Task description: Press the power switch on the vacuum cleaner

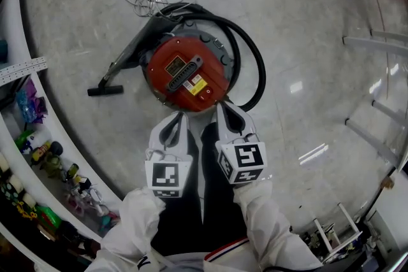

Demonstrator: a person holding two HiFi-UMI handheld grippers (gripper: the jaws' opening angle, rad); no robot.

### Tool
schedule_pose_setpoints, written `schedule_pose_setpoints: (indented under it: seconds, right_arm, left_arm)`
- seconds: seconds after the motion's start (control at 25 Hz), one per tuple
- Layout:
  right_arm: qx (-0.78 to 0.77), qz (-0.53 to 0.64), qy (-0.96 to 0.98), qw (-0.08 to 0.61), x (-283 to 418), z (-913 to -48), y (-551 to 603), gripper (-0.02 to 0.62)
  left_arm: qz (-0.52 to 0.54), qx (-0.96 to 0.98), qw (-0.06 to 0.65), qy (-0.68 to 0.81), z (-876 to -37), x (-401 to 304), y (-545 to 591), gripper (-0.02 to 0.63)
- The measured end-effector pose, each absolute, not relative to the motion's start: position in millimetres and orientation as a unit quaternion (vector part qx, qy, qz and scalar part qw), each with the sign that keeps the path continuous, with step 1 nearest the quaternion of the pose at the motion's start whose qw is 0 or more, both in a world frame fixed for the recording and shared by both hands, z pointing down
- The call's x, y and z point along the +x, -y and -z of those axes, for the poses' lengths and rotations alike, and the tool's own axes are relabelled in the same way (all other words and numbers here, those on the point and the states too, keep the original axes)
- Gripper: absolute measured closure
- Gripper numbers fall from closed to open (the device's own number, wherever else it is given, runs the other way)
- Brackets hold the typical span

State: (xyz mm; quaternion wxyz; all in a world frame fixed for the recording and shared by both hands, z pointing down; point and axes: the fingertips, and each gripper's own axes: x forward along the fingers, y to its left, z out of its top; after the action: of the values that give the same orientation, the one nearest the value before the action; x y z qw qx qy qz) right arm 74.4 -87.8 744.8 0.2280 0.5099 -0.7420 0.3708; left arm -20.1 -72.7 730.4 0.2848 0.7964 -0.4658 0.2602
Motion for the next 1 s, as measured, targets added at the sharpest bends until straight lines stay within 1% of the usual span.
schedule_pose_setpoints:
  seconds: [0.6, 1.0]
  right_arm:
    - [0.478, -0.393, 0.731, 0.288, 46.5, -824.2, 74.5, 0.595]
    - [0.469, -0.407, 0.72, 0.309, 38.5, -853.2, 69.3, 0.595]
  left_arm:
    - [-0.25, 0.784, 0.303, 0.48, -737.1, -32.6, 67.2, 0.606]
    - [-0.25, 0.778, 0.314, 0.483, -744.7, -38.5, 57.5, 0.606]
